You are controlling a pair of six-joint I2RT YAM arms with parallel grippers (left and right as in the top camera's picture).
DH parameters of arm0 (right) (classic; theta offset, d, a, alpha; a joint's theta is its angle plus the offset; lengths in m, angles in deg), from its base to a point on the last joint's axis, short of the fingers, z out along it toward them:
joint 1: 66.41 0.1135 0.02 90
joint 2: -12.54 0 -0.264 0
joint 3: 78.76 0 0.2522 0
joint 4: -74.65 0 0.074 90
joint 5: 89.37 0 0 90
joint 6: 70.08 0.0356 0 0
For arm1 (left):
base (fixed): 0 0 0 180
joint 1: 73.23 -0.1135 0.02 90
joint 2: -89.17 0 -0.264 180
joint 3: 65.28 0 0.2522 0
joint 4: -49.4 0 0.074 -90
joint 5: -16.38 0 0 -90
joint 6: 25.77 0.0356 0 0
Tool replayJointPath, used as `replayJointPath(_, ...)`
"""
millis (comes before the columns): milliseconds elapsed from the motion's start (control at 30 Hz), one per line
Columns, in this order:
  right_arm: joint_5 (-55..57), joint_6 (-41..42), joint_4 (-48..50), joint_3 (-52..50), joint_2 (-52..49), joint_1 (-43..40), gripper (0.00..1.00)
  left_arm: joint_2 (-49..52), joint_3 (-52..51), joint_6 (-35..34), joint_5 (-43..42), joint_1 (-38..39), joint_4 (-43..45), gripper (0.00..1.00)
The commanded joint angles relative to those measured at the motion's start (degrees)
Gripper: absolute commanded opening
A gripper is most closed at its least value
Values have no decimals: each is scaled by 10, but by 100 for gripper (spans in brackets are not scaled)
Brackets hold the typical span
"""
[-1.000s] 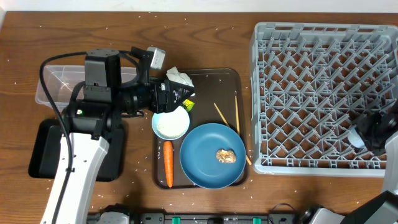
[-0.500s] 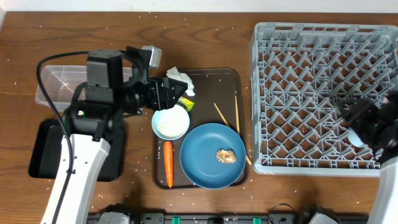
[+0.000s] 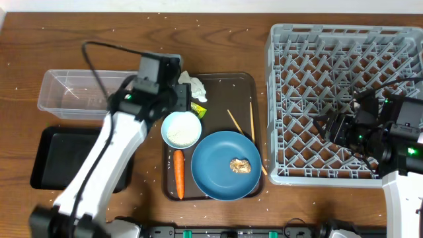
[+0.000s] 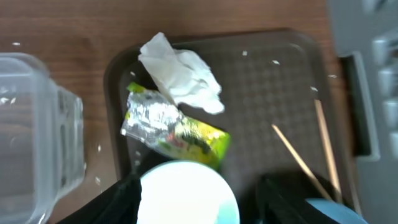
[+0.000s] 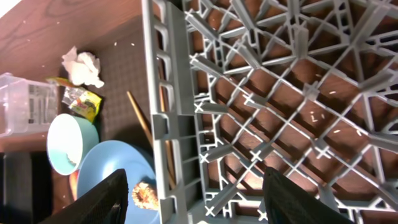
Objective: Sort waste into correct bins and load items into the dishwasher rack
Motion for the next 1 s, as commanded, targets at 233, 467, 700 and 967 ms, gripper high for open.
replayJointPath(233,14,4,-14,3,-1,7,63,156,5,-87,76,1,132,61)
replayJointPath(467,14,4,-15,3,-1,6,64,184,5,-61,51,19,201,59)
replayJointPath(700,14,7,-14,3,-1,6,64,245,5,-34,50,27,214,59)
replayJointPath(967,14,9,-19,3,-1,6,63,292,5,-23,50,28,235,59)
